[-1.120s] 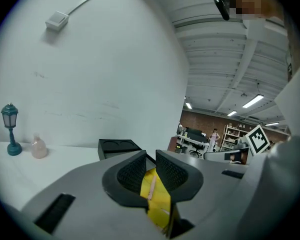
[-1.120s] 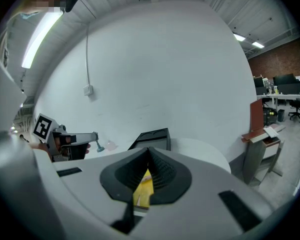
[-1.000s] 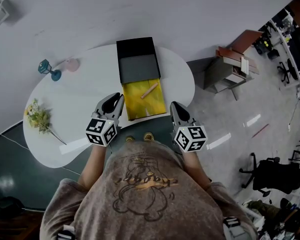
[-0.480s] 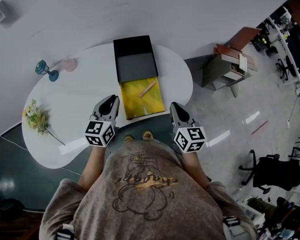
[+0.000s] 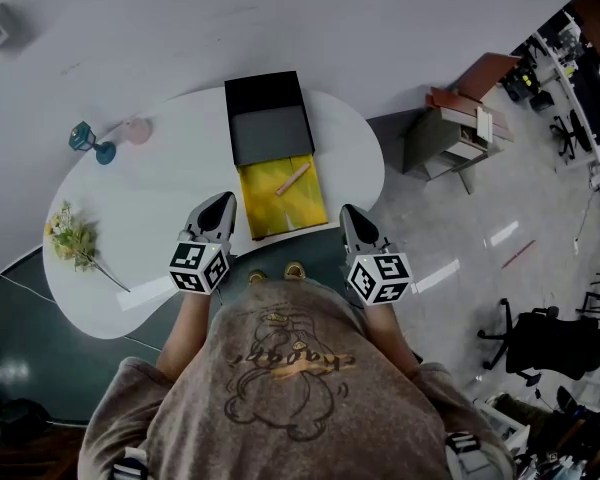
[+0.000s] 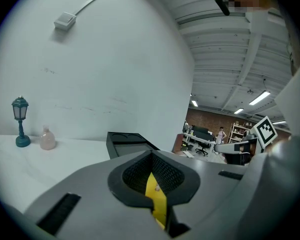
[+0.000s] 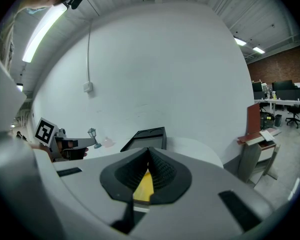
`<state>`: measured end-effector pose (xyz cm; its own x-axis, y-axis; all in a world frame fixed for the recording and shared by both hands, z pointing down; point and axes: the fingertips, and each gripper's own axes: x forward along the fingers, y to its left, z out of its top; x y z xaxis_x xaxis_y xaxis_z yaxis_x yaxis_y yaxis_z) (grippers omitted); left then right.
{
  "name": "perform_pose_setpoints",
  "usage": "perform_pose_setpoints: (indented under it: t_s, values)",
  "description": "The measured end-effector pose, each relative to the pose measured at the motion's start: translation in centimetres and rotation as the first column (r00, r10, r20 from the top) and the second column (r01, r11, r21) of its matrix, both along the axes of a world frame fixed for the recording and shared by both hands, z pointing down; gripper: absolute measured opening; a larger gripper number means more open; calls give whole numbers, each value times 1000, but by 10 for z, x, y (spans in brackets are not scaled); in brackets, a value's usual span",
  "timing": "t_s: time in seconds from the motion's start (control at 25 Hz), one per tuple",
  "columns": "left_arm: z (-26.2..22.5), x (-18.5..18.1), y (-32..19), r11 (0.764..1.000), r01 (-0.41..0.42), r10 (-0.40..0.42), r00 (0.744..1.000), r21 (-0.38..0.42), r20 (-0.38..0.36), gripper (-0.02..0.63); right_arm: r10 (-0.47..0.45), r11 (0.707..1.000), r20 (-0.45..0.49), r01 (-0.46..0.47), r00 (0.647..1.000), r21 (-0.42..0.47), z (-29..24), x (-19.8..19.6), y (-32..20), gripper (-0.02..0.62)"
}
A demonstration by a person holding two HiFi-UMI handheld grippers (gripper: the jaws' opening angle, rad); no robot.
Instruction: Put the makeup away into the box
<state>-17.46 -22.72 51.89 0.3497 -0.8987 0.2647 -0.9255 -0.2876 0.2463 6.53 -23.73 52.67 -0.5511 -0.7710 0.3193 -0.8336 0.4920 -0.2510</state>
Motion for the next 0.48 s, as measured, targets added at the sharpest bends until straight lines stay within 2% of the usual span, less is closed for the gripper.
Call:
perform_pose_setpoints:
  t_s: [0.48]
  values:
    - [-1,-1,-2,1000,19,-19,1000,-1,-6,21,10,1000,-3,-10,1000,-14,4,2,1,2]
